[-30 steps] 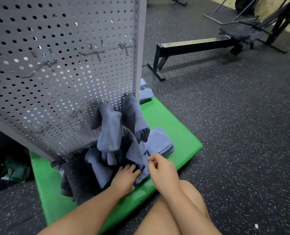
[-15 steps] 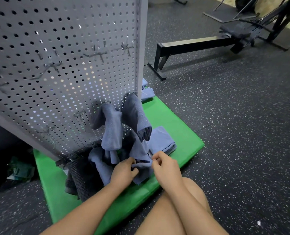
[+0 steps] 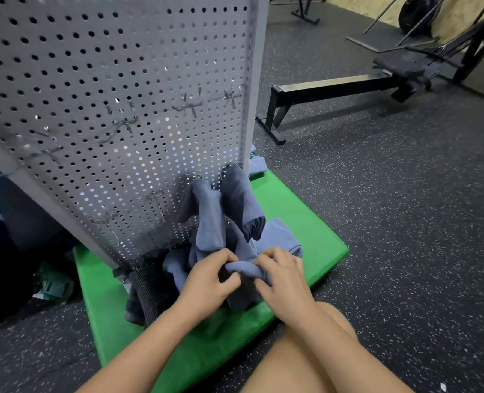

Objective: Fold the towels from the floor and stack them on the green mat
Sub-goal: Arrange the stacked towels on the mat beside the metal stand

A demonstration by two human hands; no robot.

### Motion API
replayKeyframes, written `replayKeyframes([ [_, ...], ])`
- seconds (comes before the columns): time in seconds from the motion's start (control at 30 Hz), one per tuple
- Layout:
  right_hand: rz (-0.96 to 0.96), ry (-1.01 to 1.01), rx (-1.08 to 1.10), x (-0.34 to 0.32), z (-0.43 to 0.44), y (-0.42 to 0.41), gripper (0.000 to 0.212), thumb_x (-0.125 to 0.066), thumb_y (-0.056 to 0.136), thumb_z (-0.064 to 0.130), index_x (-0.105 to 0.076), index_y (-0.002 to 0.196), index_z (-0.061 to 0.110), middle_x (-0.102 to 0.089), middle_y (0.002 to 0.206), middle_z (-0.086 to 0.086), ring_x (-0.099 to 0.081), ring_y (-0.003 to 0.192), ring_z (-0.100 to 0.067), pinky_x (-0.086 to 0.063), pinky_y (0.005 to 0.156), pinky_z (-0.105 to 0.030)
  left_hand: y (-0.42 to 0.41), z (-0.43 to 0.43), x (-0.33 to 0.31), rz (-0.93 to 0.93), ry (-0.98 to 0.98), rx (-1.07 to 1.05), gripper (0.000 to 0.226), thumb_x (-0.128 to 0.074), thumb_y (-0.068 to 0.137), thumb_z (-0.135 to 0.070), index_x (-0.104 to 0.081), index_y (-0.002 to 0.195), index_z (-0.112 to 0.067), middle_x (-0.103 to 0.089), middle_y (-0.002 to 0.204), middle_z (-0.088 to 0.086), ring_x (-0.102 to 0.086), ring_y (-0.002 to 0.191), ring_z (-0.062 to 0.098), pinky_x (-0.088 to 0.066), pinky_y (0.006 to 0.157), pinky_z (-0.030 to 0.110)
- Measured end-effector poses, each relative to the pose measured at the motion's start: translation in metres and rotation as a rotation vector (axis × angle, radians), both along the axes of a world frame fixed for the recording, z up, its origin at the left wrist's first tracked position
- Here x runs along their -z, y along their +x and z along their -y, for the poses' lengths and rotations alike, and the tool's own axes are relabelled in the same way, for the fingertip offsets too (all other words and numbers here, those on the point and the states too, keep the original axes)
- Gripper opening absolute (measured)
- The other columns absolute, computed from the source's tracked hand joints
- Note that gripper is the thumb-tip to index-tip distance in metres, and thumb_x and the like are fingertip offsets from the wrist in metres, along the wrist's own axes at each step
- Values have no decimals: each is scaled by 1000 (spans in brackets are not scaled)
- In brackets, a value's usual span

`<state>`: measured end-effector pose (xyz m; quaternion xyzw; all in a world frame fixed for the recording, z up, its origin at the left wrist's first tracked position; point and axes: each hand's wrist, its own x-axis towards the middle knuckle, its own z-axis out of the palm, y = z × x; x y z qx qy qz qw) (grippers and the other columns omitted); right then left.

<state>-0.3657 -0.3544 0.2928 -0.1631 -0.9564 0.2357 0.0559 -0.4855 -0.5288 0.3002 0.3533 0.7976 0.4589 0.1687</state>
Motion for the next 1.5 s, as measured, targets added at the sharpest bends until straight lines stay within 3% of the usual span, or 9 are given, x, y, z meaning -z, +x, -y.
replayKeyframes([
  [0.13, -77, -90, -75, -43, 4, -6, 23, -63, 87, 29, -42, 89, 36, -47, 79, 19, -38, 80, -5, -34, 84, -36, 2, 14, -20, 105, 56, 4, 23, -77, 88, -26, -64, 107, -26, -73, 102, -8, -68, 94, 14, -56, 85, 35],
  [0.23, -137, -78, -102, -79, 7, -11, 18, -64, 85, 32, -46, 89, 31, -50, 78, 17, -42, 80, -7, -36, 84, -35, 8, 24, -22, 259, 97, -32, 44, -86, 87, -13, -68, 123, -30, -79, 113, -10, -74, 106, 7, -57, 94, 27],
  [0.4, -223, -109, -149, -140, 8, -15, 16, -69, 85, 28, -55, 93, 28, -58, 82, 14, -53, 82, -14, -43, 82, -38, 14, 42, -18, 366, 126, -50, 28, -78, 92, -2, -79, 112, -22, -81, 109, 8, -71, 102, 11, -57, 100, 54],
  [0.7, -189, -223, 37, -174, -13, -8, 24, -77, 92, 31, -59, 107, 36, -61, 71, 12, -55, 68, -8, -46, 69, -28, 5, 87, -87, 328, 207, -9, 24, -80, 87, -44, -78, 98, -23, -78, 94, 0, -65, 88, 9, -53, 83, 33],
  [0.77, -147, -210, 32, -172, -7, -11, 38, -79, 91, 33, -57, 121, 39, -63, 79, 16, -59, 76, -2, -46, 74, -25, 1, 96, -107, 272, 213, 17, 21, -78, 89, -42, -78, 101, -25, -80, 100, 3, -67, 91, 9, -55, 87, 34],
  [0.9, -194, -102, -82, -172, 23, -21, 69, -69, 83, 36, -49, 149, 37, -53, 139, 14, -55, 131, -13, -44, 108, -45, -11, 104, -139, 156, 179, 90, 11, -78, 93, -37, -79, 100, -29, -79, 96, -2, -67, 91, 5, -56, 86, 34],
  [1.03, -233, -167, -322, -179, 59, -40, 69, -64, 80, 24, -55, 145, 42, -53, 140, 22, -50, 138, -6, -43, 113, -52, -28, 110, -156, 117, 138, 133, 4, -78, 98, -20, -79, 101, -23, -78, 96, -4, -65, 90, 4, -52, 82, 26],
  [1.3, -142, -242, -248, -167, 78, -77, 37, -64, 93, 22, -66, 127, 37, -62, 73, 10, -61, 76, -6, -49, 73, -29, -56, 114, -153, 240, 128, 41, 25, -61, 95, -18, -79, 112, -23, -80, 111, 0, -67, 104, 9, -52, 99, 40],
  [1.5, -149, -253, -130, -145, 91, -97, 34, -67, 93, 48, -51, 121, 37, -67, 92, 13, -66, 88, -15, -56, 83, -45, -96, 84, -129, 197, 85, -173, 32, -56, 98, -5, -79, 108, -24, -81, 103, -1, -66, 93, 9, -53, 93, 39],
])
